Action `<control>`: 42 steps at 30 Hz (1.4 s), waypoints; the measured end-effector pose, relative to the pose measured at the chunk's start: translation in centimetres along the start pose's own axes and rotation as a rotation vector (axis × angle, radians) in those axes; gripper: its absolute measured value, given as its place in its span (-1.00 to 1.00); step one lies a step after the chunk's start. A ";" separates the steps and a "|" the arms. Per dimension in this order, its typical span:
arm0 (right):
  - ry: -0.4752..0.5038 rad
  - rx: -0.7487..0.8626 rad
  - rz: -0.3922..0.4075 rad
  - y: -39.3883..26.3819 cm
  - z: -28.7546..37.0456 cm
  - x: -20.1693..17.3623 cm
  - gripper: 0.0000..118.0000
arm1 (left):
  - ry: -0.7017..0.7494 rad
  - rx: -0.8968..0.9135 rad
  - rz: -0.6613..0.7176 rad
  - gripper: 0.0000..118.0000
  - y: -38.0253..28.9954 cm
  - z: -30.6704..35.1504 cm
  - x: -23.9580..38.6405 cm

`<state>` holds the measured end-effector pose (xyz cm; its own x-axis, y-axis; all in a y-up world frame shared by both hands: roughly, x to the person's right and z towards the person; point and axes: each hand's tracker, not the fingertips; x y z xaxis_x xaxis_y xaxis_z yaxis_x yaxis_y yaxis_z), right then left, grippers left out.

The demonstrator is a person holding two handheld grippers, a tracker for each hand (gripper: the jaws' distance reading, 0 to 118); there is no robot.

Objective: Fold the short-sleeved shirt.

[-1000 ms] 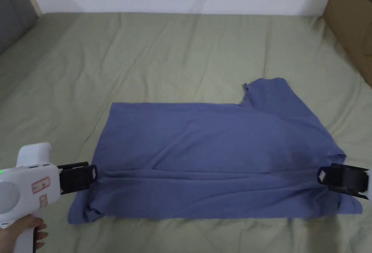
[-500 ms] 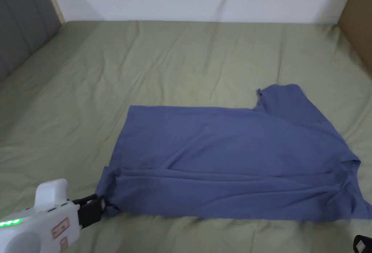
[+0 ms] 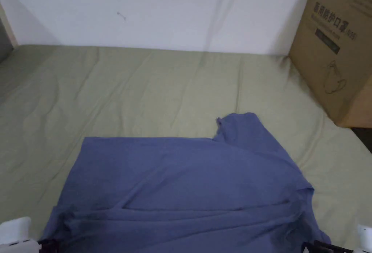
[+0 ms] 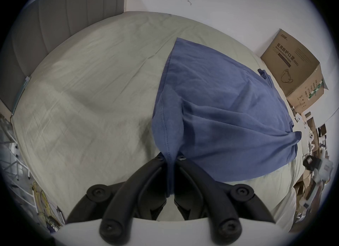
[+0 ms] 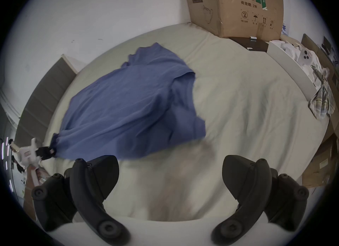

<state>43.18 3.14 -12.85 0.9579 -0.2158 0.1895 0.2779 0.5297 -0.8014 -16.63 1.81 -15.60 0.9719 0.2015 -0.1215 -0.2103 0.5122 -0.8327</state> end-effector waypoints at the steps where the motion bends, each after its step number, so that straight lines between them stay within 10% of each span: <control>1: -0.025 -0.046 -0.014 0.8 -1.5 0.3 0.91 | -0.004 0.000 -0.001 -0.92 0.0 0.5 0.3; 4: -0.067 -0.195 -0.048 1.7 -5.2 0.1 0.19 | -0.017 0.007 -0.013 -0.92 0.3 1.1 0.1; 7: -0.118 -0.145 0.113 1.5 -4.9 -0.7 -0.08 | -0.030 0.007 -0.025 -0.92 0.3 2.0 0.2; 9: -0.094 -0.142 0.138 1.7 -4.0 -0.7 -0.74 | -0.037 0.003 -0.032 -0.92 0.7 1.6 -0.6; 15: -0.023 -0.150 0.070 1.9 -1.3 -1.3 -1.00 | -0.039 -0.002 -0.082 -0.92 1.4 2.5 -0.5; 30: -0.017 0.016 -0.086 -1.1 4.2 3.9 -1.00 | -0.050 0.019 -0.149 -0.92 -0.3 5.2 0.4; 32: -0.035 0.016 -0.052 -0.2 2.4 2.7 -0.41 | -0.032 0.020 -0.161 -0.92 -0.1 5.1 0.9; 33: -0.043 0.010 -0.035 0.2 1.5 2.3 0.40 | -0.031 0.024 -0.171 -0.92 0.1 5.3 0.8; 34: -0.050 -0.002 -0.031 0.4 0.5 1.8 0.76 | -0.031 0.023 -0.171 -0.92 0.1 5.4 0.8; 38: 0.044 -0.049 -0.053 1.5 -1.6 1.4 0.78 | -0.041 0.019 -0.142 -0.92 0.3 5.6 0.3; 39: 0.067 -0.051 -0.019 1.6 -2.2 1.2 0.52 | -0.045 0.017 -0.129 -0.92 0.3 5.5 0.2; 41: -0.045 -0.095 0.066 1.7 -3.2 0.2 -0.95 | -0.051 0.013 -0.120 -0.92 0.2 5.3 -0.1; 42: -0.134 -0.103 0.110 1.5 -4.0 -0.1 -0.96 | -0.049 0.005 -0.118 -0.92 0.1 5.0 -0.1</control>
<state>43.23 0.68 -16.37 0.9850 -0.0468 0.1661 0.1691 0.4558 -0.8739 -17.27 6.06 -12.97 0.9836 0.1802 0.0039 -0.0954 0.5390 -0.8369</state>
